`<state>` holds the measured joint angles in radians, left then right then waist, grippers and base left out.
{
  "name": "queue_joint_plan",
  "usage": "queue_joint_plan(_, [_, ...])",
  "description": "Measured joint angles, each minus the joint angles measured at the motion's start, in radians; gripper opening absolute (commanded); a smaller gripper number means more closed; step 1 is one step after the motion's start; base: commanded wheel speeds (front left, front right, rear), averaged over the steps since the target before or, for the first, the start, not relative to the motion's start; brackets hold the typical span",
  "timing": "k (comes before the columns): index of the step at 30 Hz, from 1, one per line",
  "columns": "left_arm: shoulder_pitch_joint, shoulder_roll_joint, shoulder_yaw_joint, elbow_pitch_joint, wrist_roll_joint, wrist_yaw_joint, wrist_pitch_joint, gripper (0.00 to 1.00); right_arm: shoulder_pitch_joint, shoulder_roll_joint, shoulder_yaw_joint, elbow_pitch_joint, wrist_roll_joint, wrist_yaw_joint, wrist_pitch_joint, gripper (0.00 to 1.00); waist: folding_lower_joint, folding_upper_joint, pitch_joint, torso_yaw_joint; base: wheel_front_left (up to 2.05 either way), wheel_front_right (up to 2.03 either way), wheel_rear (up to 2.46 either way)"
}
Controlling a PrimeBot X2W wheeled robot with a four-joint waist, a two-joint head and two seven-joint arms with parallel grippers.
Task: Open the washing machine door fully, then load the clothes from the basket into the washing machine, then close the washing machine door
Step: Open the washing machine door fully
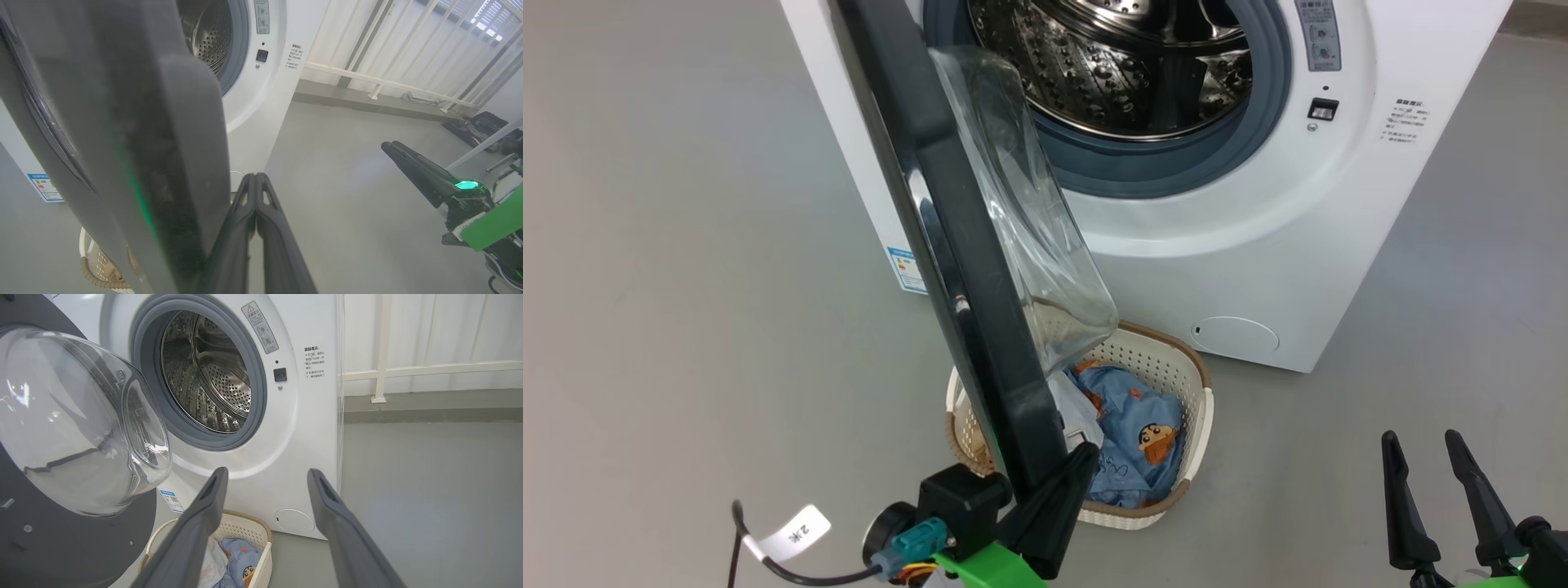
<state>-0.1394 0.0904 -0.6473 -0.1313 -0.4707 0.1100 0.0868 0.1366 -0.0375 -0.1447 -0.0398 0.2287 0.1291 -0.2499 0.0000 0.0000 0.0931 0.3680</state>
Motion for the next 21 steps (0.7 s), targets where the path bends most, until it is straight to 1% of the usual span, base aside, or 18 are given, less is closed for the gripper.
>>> queue_joint_plan(8, [0.000,0.004,-0.002,0.001,0.001,0.011,0.000,0.00,0.000,0.000,0.002,0.002,0.000,0.000,0.000,1.00,0.0000,0.0000,-0.005,0.002,0.00,0.00,0.00])
queue_joint_plan(17, [0.000,0.004,-0.002,0.010,0.012,0.035,-0.018,0.00,0.000,0.000,0.001,0.002,0.000,0.000,0.000,1.00,0.0000,0.0000,-0.007,-0.002,0.00,0.00,0.00])
queue_joint_plan(21, [0.000,0.004,-0.002,0.010,0.017,0.035,-0.018,0.00,0.000,0.000,0.000,0.002,0.000,0.000,0.000,1.00,0.0000,0.0000,-0.006,0.002,0.00,0.00,0.00])
